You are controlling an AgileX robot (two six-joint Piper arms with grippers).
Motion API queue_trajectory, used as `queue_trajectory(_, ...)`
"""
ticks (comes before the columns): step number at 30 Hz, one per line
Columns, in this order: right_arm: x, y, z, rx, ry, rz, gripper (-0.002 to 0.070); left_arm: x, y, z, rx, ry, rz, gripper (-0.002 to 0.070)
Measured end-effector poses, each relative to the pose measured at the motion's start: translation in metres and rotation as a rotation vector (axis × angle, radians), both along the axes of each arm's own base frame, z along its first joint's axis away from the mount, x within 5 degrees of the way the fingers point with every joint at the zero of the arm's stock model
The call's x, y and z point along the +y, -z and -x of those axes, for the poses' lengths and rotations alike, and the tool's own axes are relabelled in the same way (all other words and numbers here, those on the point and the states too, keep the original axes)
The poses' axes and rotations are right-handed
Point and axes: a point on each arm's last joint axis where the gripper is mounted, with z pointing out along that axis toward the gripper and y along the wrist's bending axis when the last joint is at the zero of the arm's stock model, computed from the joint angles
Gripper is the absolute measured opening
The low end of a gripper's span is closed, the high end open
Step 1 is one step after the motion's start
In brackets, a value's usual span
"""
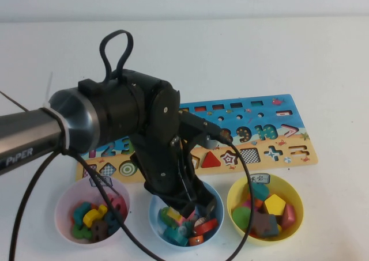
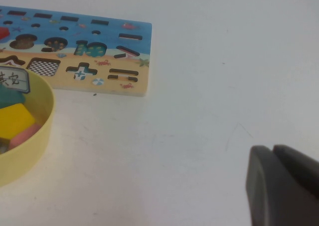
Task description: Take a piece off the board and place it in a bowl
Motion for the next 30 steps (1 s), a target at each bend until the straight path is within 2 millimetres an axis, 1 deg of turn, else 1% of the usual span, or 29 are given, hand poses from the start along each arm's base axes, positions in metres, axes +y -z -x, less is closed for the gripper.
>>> queue_trajectory(4, 0.000, 0.000, 0.000, 0.000, 0.000, 0.000, -0.0018, -0.001, 0.006, -0.001, 0.015, 0.011, -0.015, 0.0211)
queue_trajectory(8, 0.000, 0.000, 0.000, 0.000, 0.000, 0.000, -0.0018, -0.001, 0.007, -0.001, 0.010, 0.064, -0.020, 0.0211)
queue_trajectory(10, 0.000, 0.000, 0.000, 0.000, 0.000, 0.000, -0.0018, 0.000, 0.007, 0.000, 0.012, 0.080, -0.024, 0.0226)
queue_trajectory(13, 0.000, 0.000, 0.000, 0.000, 0.000, 0.000, -0.0018, 0.000, 0.007, 0.000, 0.013, 0.087, -0.025, 0.0308)
queue_trajectory(16, 0.000, 0.000, 0.000, 0.000, 0.000, 0.000, -0.0018, -0.001, 0.007, -0.001, 0.009, 0.086, -0.023, 0.0426)
queue_trajectory(18, 0.000, 0.000, 0.000, 0.000, 0.000, 0.000, -0.0018, -0.001, 0.007, -0.001, 0.001, 0.085, -0.017, 0.0468)
queue_trajectory(21, 0.000, 0.000, 0.000, 0.000, 0.000, 0.000, -0.0018, -0.001, 0.006, -0.002, -0.006, 0.082, -0.011, 0.0494)
queue_trajectory(23, 0.000, 0.000, 0.000, 0.000, 0.000, 0.000, -0.0018, -0.001, 0.002, 0.000, -0.015, 0.083, -0.003, 0.0498)
queue_trajectory(26, 0.000, 0.000, 0.000, 0.000, 0.000, 0.000, -0.0018, 0.003, -0.016, 0.003, -0.069, 0.092, 0.018, 0.0493)
queue_trajectory(28, 0.000, 0.000, 0.000, 0.000, 0.000, 0.000, -0.0018, 0.008, -0.033, 0.007, -0.119, 0.099, 0.038, 0.0453)
queue_trajectory(30, 0.000, 0.000, 0.000, 0.000, 0.000, 0.000, -0.0018, 0.014, -0.049, 0.013, -0.165, 0.098, 0.070, 0.0372)
